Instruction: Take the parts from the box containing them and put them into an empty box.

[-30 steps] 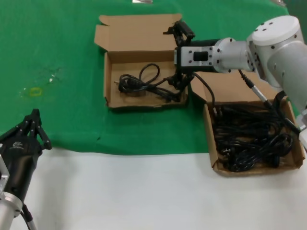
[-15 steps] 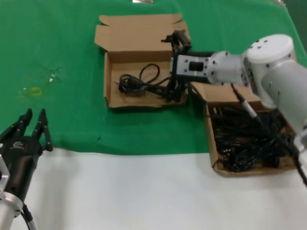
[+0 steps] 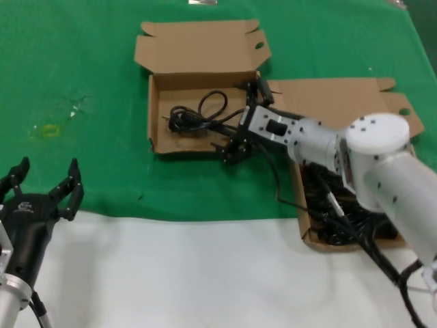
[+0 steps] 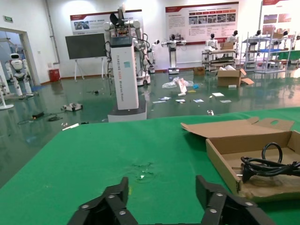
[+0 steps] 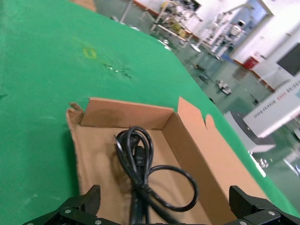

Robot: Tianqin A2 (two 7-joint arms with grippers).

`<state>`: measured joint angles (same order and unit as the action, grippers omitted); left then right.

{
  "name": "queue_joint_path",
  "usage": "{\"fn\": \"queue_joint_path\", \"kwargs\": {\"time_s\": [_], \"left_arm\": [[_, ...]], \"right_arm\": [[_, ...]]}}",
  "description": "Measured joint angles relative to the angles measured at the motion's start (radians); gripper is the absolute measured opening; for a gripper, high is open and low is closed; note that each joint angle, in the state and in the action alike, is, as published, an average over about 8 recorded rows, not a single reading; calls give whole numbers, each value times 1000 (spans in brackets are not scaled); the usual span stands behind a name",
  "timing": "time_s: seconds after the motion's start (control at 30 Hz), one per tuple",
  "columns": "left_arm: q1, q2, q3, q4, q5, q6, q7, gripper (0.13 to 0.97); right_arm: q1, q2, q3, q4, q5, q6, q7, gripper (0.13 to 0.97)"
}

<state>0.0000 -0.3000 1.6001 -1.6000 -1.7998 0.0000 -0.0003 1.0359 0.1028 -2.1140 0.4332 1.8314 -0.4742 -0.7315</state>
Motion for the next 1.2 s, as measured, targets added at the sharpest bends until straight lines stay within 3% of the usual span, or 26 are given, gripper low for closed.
{"fn": "queue_joint_path", "kwargs": {"time_s": [0.2, 0.33, 0.6, 0.9, 1.2], "left_arm": [[0, 0, 0, 0, 0, 0, 1, 559], [0, 0, 0, 0, 0, 0, 1, 559], [0, 0, 0, 0, 0, 0, 0, 766], [0, 0, 0, 0, 0, 0, 0, 899], [0, 0, 0, 0, 0, 0, 0, 961]], "right_arm": [[-113, 22, 57, 128, -3, 52, 80, 966], [-187, 36, 93, 212, -6, 86, 133, 966], [-339, 64, 168, 382, -10, 155, 239, 966], [-508, 97, 252, 572, -15, 233, 359, 966], [-678, 129, 337, 764, -21, 310, 479, 966]]}}
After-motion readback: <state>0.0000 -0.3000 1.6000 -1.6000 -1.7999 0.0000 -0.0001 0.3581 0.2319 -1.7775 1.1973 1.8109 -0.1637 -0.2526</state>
